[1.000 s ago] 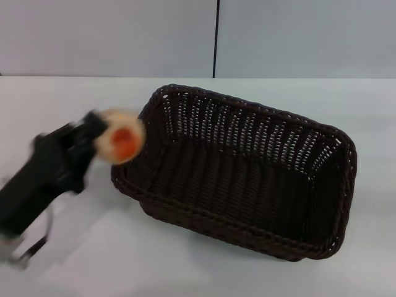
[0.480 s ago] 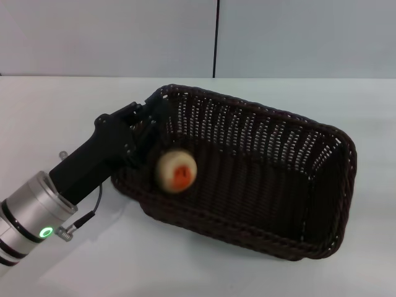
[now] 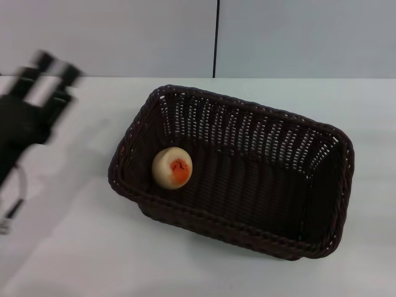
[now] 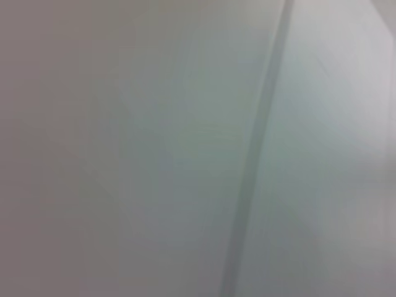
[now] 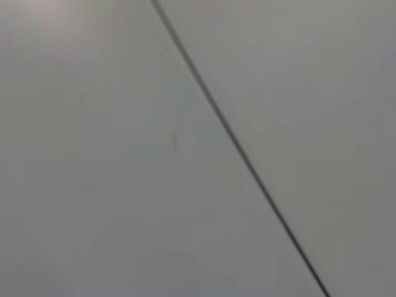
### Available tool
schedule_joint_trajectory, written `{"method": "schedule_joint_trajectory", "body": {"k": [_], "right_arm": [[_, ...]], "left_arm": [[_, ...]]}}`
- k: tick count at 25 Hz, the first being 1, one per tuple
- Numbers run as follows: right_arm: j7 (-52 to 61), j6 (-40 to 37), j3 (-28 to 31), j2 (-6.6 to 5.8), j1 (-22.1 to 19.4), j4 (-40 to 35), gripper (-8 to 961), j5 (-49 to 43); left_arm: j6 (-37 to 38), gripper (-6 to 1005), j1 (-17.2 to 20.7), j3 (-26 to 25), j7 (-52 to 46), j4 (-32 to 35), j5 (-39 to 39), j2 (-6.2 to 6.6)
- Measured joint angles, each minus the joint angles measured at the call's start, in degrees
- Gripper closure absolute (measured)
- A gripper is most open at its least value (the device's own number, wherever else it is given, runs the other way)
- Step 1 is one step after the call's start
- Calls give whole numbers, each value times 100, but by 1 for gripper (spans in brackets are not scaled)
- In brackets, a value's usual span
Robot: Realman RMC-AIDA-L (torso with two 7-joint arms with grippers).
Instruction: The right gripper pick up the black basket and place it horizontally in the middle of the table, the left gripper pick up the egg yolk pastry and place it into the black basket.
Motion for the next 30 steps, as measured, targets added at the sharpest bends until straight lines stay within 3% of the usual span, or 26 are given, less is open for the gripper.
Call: {"method": "schedule_joint_trajectory", "body": {"k": [1,2,5,6,8,11,16,21,26,30], "right_arm": [[1,-93,72,0,-47,65,675,1],[1,-93,72,0,-47,65,675,1],[-9,-236,241,7,-196,226,675,3],[-38,-236,311,7,-256,283,675,5],[-46,-130,358,-6,-314,276,675,6],[-49,14,523,-29,-349,234,676,7],[-53,157,828,-40,-461,44,676,8],[-142,386,1087,-43,-480,15,675,8],[-280,433,1094,-65,-401,12,675,8],[-444,434,1096,-64,-331,34,676,8]], "left_arm": [[65,420,75,-313,0,70,-2,3],[65,392,75,-313,0,70,-2,3],[120,306,227,-929,0,178,-3,12],[143,278,343,-1326,0,205,-2,30],[150,221,384,-1464,0,213,-1,33],[122,208,590,-2112,18,196,0,-17],[58,186,776,-2574,77,99,2,-47],[40,192,820,-2809,78,93,2,-49],[32,299,834,-2834,51,26,3,-53],[30,475,857,-2833,32,17,3,-52]]}}
